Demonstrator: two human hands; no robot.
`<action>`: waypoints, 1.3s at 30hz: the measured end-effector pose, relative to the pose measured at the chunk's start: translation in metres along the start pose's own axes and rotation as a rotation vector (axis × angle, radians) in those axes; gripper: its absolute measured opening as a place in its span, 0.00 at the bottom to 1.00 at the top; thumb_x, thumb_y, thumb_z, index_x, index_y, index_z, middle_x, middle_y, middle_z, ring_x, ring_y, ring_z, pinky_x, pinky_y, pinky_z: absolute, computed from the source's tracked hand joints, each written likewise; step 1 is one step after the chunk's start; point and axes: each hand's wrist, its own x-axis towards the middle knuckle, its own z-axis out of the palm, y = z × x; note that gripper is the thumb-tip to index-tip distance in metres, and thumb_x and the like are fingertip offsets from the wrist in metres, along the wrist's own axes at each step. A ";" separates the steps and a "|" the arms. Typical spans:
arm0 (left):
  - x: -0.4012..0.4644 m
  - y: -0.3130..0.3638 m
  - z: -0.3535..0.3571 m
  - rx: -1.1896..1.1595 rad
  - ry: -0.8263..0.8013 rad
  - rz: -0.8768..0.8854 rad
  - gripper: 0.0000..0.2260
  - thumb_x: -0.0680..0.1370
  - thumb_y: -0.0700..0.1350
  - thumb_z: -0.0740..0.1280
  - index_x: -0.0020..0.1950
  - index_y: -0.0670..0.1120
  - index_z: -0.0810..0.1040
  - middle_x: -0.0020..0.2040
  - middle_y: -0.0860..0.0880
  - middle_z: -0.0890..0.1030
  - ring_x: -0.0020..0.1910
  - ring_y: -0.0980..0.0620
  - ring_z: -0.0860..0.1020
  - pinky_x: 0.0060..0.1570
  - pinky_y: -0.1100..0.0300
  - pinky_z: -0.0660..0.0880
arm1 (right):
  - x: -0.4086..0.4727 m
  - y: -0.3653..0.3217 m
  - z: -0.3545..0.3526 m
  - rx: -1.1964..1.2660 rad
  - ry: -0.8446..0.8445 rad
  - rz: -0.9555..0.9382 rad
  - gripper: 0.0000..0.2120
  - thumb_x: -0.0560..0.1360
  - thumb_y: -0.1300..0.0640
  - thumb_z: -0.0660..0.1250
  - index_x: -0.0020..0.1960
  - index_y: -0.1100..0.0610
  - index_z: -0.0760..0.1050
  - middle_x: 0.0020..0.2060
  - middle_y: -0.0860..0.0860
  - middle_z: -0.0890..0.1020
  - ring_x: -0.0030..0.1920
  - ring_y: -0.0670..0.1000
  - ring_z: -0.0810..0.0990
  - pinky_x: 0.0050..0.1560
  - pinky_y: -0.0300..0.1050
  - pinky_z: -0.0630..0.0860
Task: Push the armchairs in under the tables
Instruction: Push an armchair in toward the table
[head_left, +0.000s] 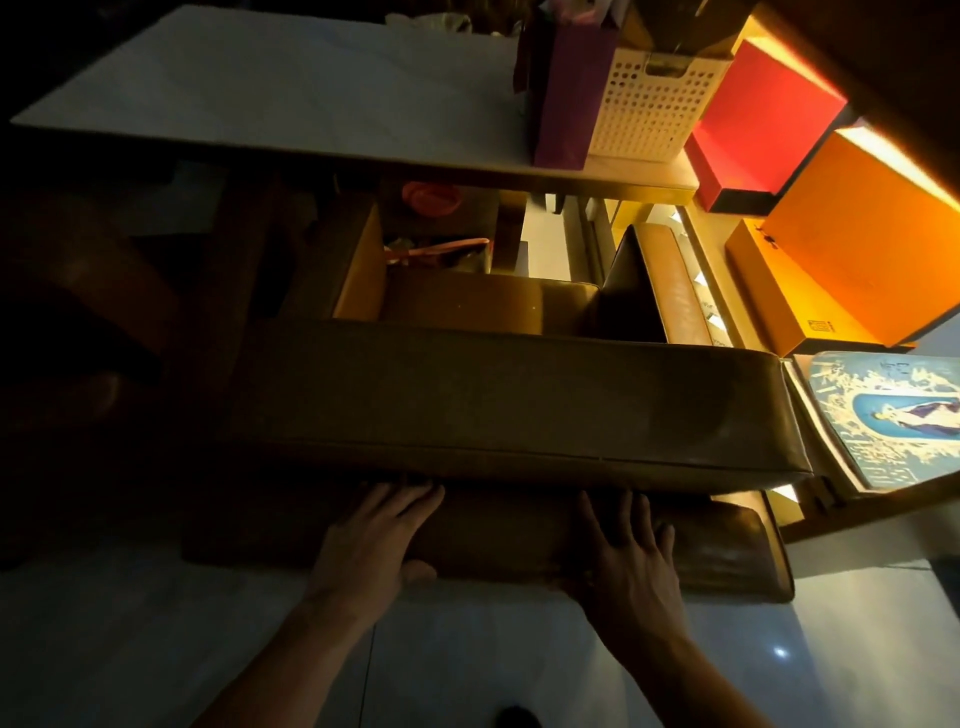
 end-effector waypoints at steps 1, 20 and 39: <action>0.001 0.001 0.000 0.000 -0.001 0.001 0.38 0.72 0.61 0.71 0.78 0.62 0.56 0.75 0.63 0.61 0.73 0.54 0.59 0.64 0.50 0.69 | 0.002 0.000 0.000 0.006 0.008 -0.002 0.48 0.75 0.29 0.58 0.78 0.45 0.29 0.79 0.62 0.36 0.78 0.66 0.36 0.77 0.68 0.45; 0.088 0.000 -0.005 0.035 0.029 -0.032 0.39 0.74 0.57 0.71 0.79 0.57 0.53 0.78 0.58 0.58 0.77 0.52 0.53 0.75 0.49 0.47 | 0.087 0.016 -0.025 -0.021 0.143 -0.031 0.49 0.73 0.29 0.62 0.81 0.45 0.37 0.80 0.61 0.44 0.79 0.66 0.42 0.76 0.68 0.52; 0.115 0.002 -0.011 0.043 0.023 -0.029 0.39 0.74 0.56 0.71 0.79 0.56 0.53 0.79 0.57 0.57 0.78 0.52 0.52 0.76 0.48 0.43 | 0.118 0.024 -0.026 -0.035 0.146 -0.022 0.51 0.71 0.27 0.62 0.80 0.44 0.35 0.80 0.60 0.43 0.79 0.66 0.41 0.76 0.69 0.50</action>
